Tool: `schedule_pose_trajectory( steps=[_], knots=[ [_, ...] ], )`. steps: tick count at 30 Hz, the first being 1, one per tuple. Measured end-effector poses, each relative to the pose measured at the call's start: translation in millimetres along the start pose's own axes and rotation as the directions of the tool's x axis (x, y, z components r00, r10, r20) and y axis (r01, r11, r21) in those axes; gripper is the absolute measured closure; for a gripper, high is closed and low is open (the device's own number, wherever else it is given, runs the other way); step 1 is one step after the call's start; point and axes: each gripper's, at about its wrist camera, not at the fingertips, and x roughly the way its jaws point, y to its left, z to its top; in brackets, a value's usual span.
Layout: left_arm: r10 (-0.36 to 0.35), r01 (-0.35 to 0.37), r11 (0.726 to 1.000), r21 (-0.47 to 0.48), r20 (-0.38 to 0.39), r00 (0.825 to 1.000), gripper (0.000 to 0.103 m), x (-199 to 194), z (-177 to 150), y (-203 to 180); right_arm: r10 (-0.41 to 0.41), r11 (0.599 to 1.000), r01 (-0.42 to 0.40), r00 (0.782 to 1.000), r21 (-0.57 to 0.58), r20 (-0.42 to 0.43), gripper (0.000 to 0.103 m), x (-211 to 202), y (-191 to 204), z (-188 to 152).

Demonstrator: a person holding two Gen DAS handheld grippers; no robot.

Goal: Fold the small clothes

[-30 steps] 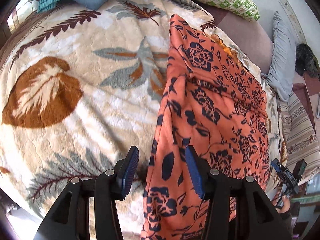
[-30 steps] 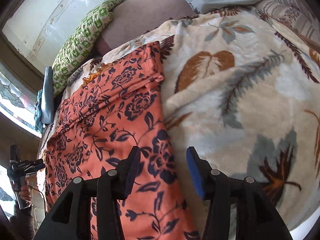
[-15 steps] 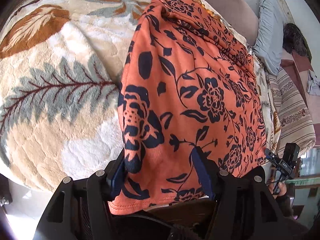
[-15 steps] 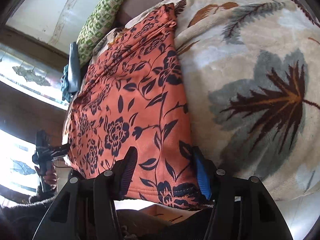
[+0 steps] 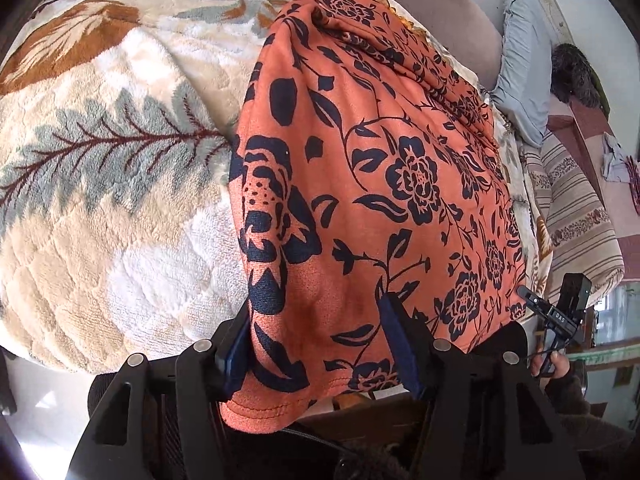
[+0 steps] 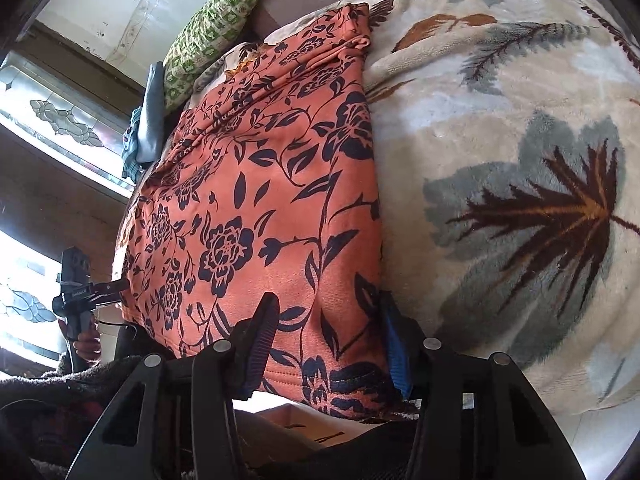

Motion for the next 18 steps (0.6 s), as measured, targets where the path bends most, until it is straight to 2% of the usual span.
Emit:
schedule_pose_trajectory(
  steps=[1, 2, 3, 6, 9, 13, 18],
  knots=[
    [-0.005, 0.005, 1.000, 0.005, -0.011, 1.000, 0.071, 2, -1, -1, -0.023, 1.000, 0.023, 1.000, -0.018, -0.001, 0.070, 0, 2, 0],
    [-0.019, 0.019, 1.000, 0.003, -0.031, 0.999, 0.086, 5, -2, -2, -0.031, 0.999, 0.031, 1.000, -0.030, -0.003, 0.092, 1, 3, -1],
    [-0.039, 0.039, 0.999, -0.006, -0.047, 0.998, 0.089, 8, -3, -1, -0.010, 1.000, 0.010, 1.000, -0.022, -0.008, 0.096, 1, 1, -1],
    [-0.066, 0.065, 0.998, -0.018, -0.039, 0.997, 0.094, 13, -4, 0, 0.049, 0.999, -0.049, 0.999, 0.021, 0.007, 0.096, -2, -4, -2],
    [-0.154, 0.154, 0.987, -0.039, -0.007, 0.988, 0.095, 4, -2, -2, 0.147, 0.985, -0.150, 0.988, 0.086, 0.044, 0.096, -10, -9, -2],
    [-0.226, 0.228, 0.974, -0.007, 0.081, 0.971, 0.095, -21, 8, -16, 0.270, 0.948, -0.286, 0.955, 0.142, 0.123, 0.096, -22, -8, 6],
    [-0.282, 0.285, 0.959, 0.006, 0.150, 0.947, 0.095, -39, 28, -30, 0.355, 0.902, -0.393, 0.911, 0.178, 0.212, 0.096, -30, -4, 27]
  ],
)
